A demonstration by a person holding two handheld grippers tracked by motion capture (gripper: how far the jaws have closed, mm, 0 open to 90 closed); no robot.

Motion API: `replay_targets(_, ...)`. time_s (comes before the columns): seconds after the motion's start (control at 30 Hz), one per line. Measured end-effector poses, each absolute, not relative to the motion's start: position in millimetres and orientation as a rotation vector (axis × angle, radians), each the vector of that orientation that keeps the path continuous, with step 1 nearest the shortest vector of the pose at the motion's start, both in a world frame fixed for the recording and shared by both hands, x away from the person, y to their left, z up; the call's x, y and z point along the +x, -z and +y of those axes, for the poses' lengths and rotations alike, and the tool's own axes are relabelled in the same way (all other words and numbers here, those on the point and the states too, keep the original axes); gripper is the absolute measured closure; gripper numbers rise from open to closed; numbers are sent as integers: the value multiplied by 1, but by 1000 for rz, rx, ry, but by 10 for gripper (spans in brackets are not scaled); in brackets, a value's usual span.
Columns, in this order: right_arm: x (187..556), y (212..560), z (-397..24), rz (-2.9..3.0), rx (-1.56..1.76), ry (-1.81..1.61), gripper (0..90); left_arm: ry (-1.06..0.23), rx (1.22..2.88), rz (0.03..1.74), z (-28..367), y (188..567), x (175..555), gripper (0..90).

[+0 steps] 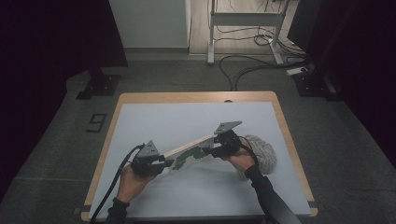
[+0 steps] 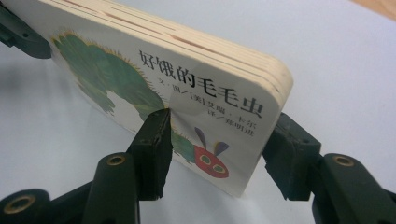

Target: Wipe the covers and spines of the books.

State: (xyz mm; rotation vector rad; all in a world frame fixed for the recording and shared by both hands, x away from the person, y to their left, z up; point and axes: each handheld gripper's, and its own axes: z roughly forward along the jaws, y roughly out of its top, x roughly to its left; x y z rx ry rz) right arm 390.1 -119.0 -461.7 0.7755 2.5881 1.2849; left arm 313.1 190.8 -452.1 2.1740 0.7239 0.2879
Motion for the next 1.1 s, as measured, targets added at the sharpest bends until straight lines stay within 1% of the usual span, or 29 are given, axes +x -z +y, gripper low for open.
replay_targets(0.23, 391, 466, -115, 2562, 769, -1295, 436, -341, 2194, 725, 191, 455, 315, 696)
replay_targets(0.53, 391, 470, -116, 2543, 765, -1315, 423, -330, 2188, 716, 193, 456, 317, 694)
replay_targets(0.83, 385, 460, -130, 2497, 785, -1287, 288, -325, 2176, 708, 195, 457, 318, 693)
replay_targets(1.1, 378, 454, -153, 2452, 834, -1221, 197, -310, 2171, 705, 196, 457, 319, 696)
